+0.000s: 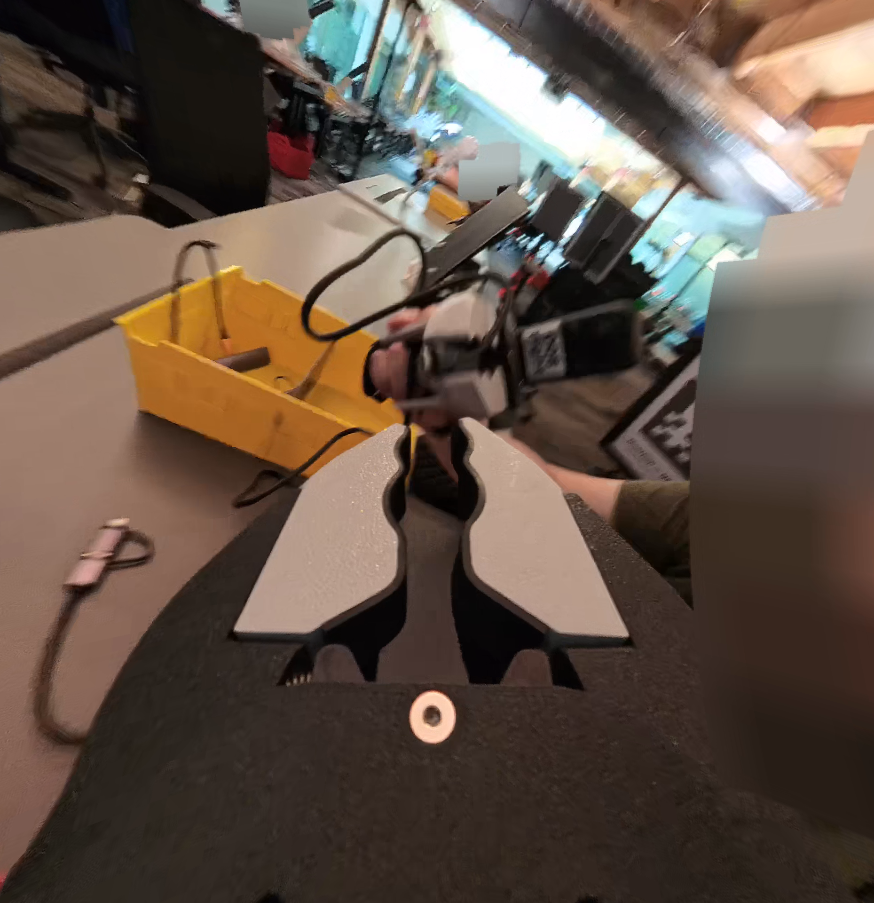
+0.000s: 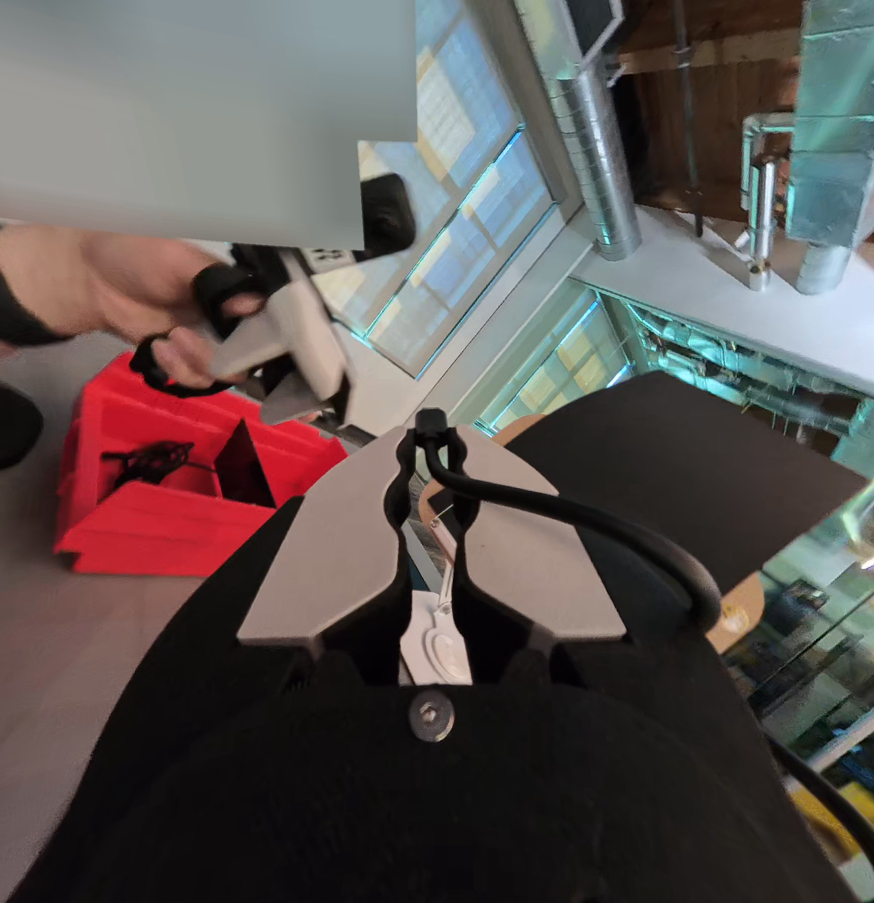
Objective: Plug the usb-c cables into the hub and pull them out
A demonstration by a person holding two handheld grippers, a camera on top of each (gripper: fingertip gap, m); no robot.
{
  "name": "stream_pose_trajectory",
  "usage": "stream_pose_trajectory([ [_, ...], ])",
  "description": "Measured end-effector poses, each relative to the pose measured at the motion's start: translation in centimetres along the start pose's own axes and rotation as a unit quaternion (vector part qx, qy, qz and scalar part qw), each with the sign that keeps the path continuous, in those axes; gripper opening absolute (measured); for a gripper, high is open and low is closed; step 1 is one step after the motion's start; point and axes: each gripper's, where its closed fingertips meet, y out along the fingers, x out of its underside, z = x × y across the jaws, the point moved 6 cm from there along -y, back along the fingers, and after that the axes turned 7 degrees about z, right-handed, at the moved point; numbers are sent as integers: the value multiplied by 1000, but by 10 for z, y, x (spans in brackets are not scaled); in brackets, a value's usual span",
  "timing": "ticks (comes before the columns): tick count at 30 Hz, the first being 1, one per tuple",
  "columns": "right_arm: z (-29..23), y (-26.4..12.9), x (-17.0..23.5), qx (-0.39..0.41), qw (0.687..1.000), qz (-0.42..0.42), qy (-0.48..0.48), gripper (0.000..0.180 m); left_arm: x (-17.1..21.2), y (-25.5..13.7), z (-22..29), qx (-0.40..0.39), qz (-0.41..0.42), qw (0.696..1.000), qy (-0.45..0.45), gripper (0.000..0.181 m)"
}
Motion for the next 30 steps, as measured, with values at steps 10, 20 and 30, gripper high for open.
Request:
stream_pose_trajectory([
  [10,49,-31,-34,27,993,60,102,13,75,26,-25,-182,-301,891,288,18],
  [20,52,-65,-102,-92,969,188,134,13,108,39,-63,-138,-437,846,272,21],
  [30,58,-88,-125,-113,955,240,132,13,139,65,-91,3,-570,783,249,41],
])
